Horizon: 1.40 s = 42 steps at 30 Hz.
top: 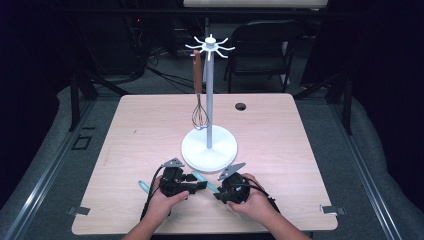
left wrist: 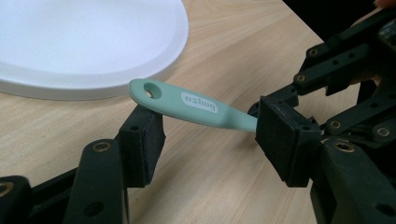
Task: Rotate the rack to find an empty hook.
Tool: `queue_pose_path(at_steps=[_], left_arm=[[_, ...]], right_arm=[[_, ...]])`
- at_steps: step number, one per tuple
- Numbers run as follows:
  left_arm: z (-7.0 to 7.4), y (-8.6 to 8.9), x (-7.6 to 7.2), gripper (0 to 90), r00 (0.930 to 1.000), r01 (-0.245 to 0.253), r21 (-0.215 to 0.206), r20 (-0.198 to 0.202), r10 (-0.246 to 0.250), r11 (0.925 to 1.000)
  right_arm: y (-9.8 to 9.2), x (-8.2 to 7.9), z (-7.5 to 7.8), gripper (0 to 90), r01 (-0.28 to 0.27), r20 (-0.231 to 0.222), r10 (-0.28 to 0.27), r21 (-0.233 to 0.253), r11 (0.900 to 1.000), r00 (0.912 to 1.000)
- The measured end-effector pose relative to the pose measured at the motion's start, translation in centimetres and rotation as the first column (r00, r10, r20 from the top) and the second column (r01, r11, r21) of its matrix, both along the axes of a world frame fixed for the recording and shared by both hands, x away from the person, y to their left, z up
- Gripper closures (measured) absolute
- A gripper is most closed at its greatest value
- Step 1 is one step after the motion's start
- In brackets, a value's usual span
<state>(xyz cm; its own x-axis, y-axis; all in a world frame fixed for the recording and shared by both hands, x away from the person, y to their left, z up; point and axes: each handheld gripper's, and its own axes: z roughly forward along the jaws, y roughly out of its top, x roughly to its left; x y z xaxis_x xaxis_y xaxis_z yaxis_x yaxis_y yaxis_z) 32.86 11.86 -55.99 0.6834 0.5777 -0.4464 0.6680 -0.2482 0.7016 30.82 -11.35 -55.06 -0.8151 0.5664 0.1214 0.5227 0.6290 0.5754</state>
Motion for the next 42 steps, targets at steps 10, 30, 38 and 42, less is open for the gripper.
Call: queue_pose_path(at_steps=[10, 30, 38, 42], left_arm=[[0.1, -0.4, -0.2, 43.4, 1.0000, 0.003, -0.007, 0.006, -0.003, 1.0000], [1.7, -0.1, -0.8, 61.7, 0.9992, -0.027, -0.106, 0.026, 0.030, 0.9940], [3.2, 0.2, -1.0, 75.0, 0.9968, -0.020, -0.133, 0.074, 0.030, 0.9909], [4.0, -0.1, -1.2, 78.6, 0.9934, -0.009, -0.129, 0.112, 0.023, 0.9916]], right_arm=[[-0.9, -0.4, -0.9, 80.7, 0.019, -0.027, -0.019, -0.002, 1.000, 0.9995], [1.4, -0.5, 0.6, 81.1, 0.093, 0.067, -0.106, 0.170, 0.981, 0.9921], [2.3, -0.3, 1.7, 81.3, 0.087, 0.091, -0.109, 0.212, 0.973, 0.9898], [2.6, -0.2, 2.1, 81.6, 0.080, 0.105, -0.105, 0.219, 0.973, 0.9889]])
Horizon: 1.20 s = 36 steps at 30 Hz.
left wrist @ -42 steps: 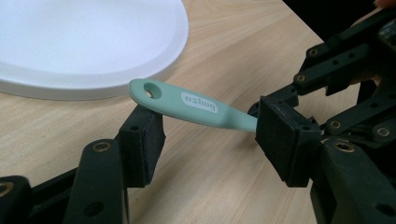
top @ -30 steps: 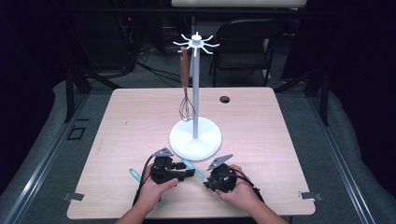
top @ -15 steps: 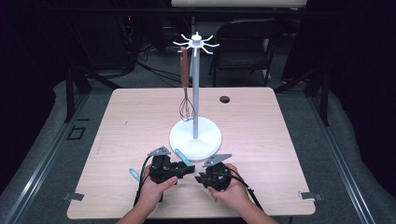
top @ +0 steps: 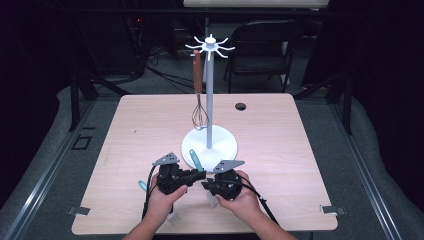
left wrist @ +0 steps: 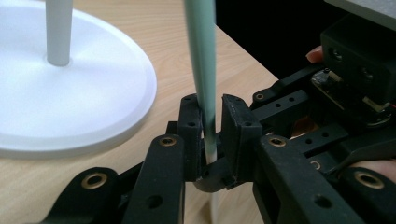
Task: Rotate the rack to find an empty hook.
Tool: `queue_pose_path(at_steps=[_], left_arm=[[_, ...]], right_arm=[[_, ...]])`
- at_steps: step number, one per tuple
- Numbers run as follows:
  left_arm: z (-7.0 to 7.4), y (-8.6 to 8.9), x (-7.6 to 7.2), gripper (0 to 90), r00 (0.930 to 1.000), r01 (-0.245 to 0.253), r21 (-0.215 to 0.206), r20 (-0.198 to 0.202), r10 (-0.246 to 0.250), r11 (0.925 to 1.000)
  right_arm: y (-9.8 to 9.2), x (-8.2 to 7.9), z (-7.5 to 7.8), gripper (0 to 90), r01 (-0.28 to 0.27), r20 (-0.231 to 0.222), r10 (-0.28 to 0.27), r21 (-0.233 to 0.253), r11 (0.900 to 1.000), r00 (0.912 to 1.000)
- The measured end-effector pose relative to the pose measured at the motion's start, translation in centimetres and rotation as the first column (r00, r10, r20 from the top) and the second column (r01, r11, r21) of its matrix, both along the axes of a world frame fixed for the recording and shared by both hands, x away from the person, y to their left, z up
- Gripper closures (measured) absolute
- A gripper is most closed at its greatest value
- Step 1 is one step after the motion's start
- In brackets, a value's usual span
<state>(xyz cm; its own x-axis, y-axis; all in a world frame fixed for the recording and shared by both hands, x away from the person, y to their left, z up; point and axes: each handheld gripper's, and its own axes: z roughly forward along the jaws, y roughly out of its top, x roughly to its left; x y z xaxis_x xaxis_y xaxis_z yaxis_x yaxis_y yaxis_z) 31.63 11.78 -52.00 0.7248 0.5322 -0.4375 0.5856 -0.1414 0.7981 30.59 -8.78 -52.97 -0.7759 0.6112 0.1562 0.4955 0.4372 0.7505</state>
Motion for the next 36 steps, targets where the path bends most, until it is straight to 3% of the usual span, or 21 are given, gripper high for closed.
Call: queue_pose_path(at_steps=[3, 14, 21, 30, 36], left_arm=[[0.1, -0.3, -0.2, 79.6, 0.9999, 0.003, 0.009, 0.016, -0.003, 1.0000], [0.0, -0.8, -0.3, 81.2, 0.9999, -0.001, 0.012, 0.017, 0.001, 0.9999], [0.2, -1.4, -0.3, 84.9, 0.9992, 0.012, 0.058, 0.037, -0.014, 0.9983], [0.7, -2.0, 0.2, 85.1, 0.9985, 0.028, 0.107, 0.043, -0.033, 0.9938], [1.5, -2.1, 0.7, 85.2, 0.9979, 0.035, 0.139, 0.050, -0.042, 0.9897]], right_arm=[[0.0, 0.0, 0.2, 81.9, 0.004, 0.011, -0.004, 0.013, 1.000, 0.9999], [-0.4, 0.0, 0.3, 83.3, 0.015, 0.015, -0.015, 0.031, 0.999, 0.9998], [-0.8, 0.1, 0.3, 79.7, 0.015, -0.002, -0.015, 0.036, 0.999, 0.9999], [-2.7, -0.8, 1.1, 72.0, 0.023, 0.025, -0.025, 0.062, 0.998, 0.9994], [-4.1, -1.1, 0.5, 69.0, 0.039, 0.042, -0.040, 0.005, 0.999, 0.9983]])
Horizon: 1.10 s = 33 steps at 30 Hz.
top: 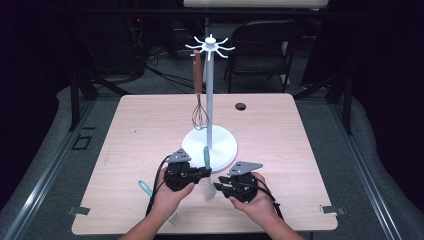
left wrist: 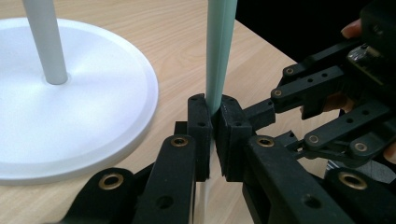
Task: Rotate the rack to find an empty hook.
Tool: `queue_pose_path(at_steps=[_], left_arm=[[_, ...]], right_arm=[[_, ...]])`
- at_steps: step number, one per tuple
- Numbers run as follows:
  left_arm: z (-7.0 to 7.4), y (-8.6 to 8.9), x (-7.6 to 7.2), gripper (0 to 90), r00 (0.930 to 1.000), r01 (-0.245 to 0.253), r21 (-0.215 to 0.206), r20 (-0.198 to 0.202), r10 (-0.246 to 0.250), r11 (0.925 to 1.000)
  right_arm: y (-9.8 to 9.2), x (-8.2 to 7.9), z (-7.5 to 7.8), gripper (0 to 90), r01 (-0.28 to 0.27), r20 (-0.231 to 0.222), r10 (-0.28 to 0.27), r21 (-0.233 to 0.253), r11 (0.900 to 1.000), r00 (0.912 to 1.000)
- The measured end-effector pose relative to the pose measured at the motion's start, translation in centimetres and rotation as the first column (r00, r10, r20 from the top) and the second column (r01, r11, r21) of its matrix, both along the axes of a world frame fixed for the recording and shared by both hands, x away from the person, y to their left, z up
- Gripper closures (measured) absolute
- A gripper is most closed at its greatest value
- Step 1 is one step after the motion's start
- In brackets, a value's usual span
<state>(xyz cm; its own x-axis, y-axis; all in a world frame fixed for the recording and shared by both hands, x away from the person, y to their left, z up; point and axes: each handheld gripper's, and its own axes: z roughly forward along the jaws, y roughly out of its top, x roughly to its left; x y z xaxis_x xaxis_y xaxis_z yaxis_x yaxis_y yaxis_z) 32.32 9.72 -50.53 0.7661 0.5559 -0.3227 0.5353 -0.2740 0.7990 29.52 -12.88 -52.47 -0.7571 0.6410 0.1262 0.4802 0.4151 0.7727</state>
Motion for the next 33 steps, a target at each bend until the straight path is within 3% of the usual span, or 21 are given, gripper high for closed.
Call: queue_pose_path(at_steps=[2, 7, 13, 20, 33], left_arm=[[0.4, 0.1, 0.2, 85.1, 1.0000, 0.000, 0.008, 0.002, 0.000, 1.0000], [1.2, 0.2, 0.7, 85.1, 1.0000, -0.003, 0.017, -0.005, 0.003, 0.9999], [3.0, 0.3, 1.1, 85.1, 0.9998, 0.003, 0.039, 0.020, -0.004, 0.9992], [5.6, 0.9, 1.7, 85.1, 0.9985, -0.006, 0.039, 0.055, 0.004, 0.9992], [11.5, 1.2, 3.1, 85.1, 0.9917, 0.001, 0.044, 0.128, -0.006, 0.9990]], right_arm=[[-0.3, 0.1, -0.3, 67.3, 0.000, -0.019, 0.000, -0.014, 1.000, 0.9998], [-0.5, 0.2, -0.8, 63.9, -0.009, -0.017, 0.007, -0.085, 0.996, 0.9998], [-0.9, 0.5, -1.2, 58.6, -0.025, -0.089, 0.014, -0.121, 0.992, 0.9959], [-1.1, 0.7, -1.3, 55.5, -0.037, -0.133, 0.019, -0.133, 0.990, 0.9909], [-1.7, 1.0, -1.6, 53.0, -0.002, -0.123, -0.015, -0.139, 0.990, 0.9923]])
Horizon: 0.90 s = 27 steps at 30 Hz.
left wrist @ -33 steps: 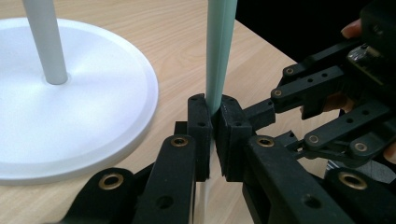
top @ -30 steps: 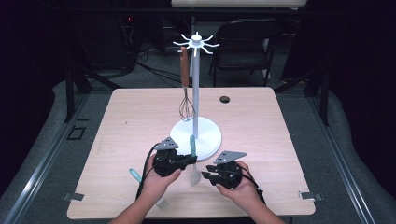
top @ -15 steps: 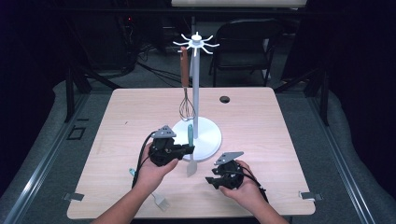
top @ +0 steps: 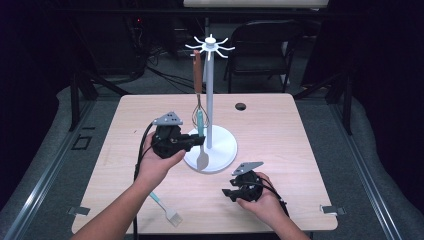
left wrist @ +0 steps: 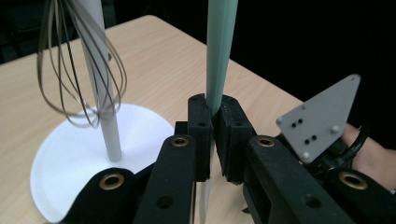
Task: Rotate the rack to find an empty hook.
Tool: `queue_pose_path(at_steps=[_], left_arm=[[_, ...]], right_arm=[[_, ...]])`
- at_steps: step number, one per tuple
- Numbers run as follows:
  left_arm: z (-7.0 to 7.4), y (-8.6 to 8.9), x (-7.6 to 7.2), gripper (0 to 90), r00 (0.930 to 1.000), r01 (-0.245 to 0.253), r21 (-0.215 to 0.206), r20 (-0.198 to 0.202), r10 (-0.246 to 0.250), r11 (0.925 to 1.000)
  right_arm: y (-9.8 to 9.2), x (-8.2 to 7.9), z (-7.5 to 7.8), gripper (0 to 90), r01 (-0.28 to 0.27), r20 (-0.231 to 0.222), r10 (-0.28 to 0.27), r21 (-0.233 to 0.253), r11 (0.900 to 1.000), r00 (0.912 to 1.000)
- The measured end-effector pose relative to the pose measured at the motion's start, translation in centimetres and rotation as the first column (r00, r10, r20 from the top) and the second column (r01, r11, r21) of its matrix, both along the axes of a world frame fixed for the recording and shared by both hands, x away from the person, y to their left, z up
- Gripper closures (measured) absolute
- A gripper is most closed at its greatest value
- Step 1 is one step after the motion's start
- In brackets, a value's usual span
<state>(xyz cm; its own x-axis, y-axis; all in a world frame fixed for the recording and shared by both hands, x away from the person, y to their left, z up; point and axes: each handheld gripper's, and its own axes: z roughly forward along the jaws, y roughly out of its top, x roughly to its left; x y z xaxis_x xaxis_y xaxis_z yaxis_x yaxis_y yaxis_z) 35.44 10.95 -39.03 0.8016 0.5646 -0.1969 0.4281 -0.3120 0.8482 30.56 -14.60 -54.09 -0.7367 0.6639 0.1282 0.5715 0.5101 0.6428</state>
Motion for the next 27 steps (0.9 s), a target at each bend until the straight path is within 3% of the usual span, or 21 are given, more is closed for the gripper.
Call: queue_pose_path(at_steps=[1, 7, 14, 19, 22, 27], left_arm=[[0.7, 0.0, 0.3, 85.1, 0.9998, 0.022, -0.002, 0.002, -0.022, 0.9998], [4.3, -0.5, 1.2, 85.2, 0.9985, 0.043, -0.005, 0.036, -0.042, 0.9991], [7.8, -1.0, 2.8, 85.2, 0.9968, 0.066, -0.026, 0.048, -0.064, 0.9975], [9.3, -1.5, 3.8, 85.2, 0.9955, 0.088, -0.022, 0.037, -0.087, 0.9959], [9.8, -1.6, 4.5, 85.1, 0.9961, 0.086, -0.041, 0.025, -0.085, 0.9955], [9.6, -1.7, 5.6, 85.1, 0.9971, 0.076, -0.053, 0.002, -0.076, 0.9957]], right_arm=[[0.0, 0.0, 0.0, 53.1, 0.001, 0.000, -0.001, 0.001, 1.000, 1.0000], [-0.3, 0.2, -0.2, 53.2, 0.017, -0.005, -0.017, 0.014, 1.000, 0.9998], [-0.3, 0.2, -0.3, 53.6, 0.020, -0.002, -0.020, -0.002, 1.000, 0.9998], [-0.3, 0.2, -0.4, 53.5, 0.021, 0.000, -0.021, -0.002, 1.000, 0.9998], [-0.3, 0.2, -0.5, 53.6, 0.021, -0.007, -0.021, -0.005, 1.000, 0.9998], [-0.3, 0.1, -0.6, 53.5, 0.020, -0.003, -0.020, -0.008, 1.000, 0.9998]])
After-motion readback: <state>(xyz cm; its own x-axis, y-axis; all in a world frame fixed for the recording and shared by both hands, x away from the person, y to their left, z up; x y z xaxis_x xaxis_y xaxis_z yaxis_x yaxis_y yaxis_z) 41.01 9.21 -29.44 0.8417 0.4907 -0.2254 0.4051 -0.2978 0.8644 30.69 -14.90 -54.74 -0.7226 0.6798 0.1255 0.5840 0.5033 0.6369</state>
